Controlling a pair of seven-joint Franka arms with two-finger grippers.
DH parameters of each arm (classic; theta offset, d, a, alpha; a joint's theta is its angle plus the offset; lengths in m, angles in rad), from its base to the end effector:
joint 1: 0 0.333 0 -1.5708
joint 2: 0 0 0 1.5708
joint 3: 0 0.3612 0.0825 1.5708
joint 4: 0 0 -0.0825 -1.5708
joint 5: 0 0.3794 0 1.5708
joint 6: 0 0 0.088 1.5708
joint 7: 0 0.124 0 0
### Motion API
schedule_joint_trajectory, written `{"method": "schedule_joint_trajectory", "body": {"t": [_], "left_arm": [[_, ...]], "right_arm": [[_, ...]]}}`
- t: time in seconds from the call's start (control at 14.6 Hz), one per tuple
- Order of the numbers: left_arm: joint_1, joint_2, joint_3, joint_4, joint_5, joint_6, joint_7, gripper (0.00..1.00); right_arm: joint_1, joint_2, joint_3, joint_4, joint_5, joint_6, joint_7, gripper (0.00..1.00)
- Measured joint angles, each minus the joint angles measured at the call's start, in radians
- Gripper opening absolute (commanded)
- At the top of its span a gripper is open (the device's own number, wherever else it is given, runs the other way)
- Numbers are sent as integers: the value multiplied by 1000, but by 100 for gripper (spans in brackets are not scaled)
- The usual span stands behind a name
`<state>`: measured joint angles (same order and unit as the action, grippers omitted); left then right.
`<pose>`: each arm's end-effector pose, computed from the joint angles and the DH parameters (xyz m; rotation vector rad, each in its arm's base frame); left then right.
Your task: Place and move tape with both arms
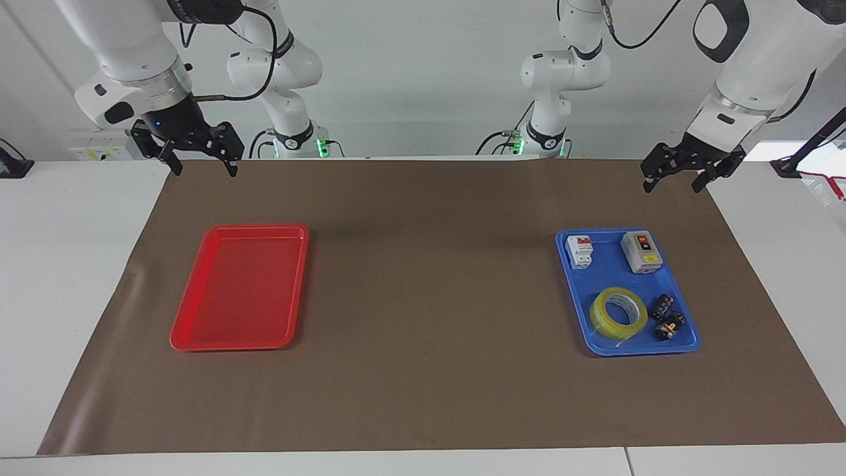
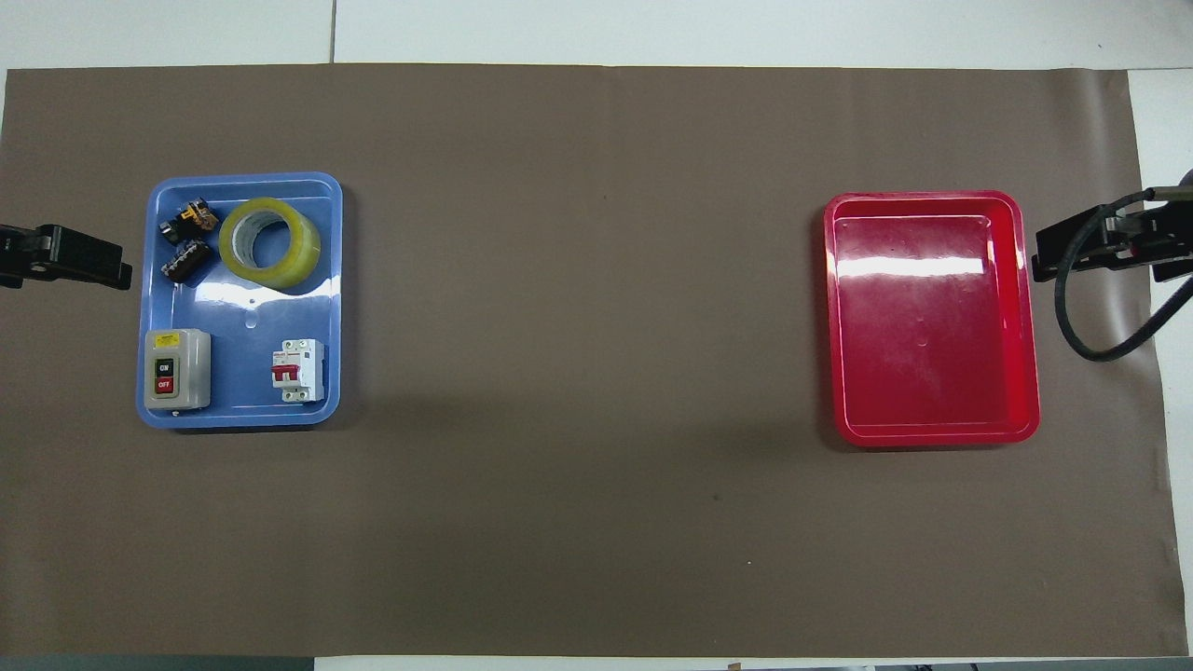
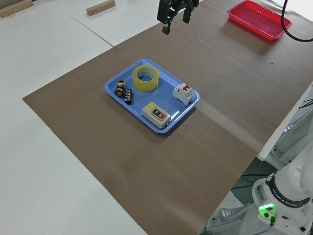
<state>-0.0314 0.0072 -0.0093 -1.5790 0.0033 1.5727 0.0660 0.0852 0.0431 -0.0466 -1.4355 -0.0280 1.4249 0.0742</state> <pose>0.5516 -0.0220 0.6451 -3.1340 0.1674 0.0212 0.5491 0.0181 0.6789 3.1072 -0.0605 -0.0806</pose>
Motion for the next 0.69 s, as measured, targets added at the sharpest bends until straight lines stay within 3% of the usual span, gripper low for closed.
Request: {"method": "schedule_joint_trajectory", "body": {"t": [0.69], "left_arm": [[0,3,-1,-17,0,40,0,100]], "right_arm": [[0,0,0,0,0,0,0,100]]}}
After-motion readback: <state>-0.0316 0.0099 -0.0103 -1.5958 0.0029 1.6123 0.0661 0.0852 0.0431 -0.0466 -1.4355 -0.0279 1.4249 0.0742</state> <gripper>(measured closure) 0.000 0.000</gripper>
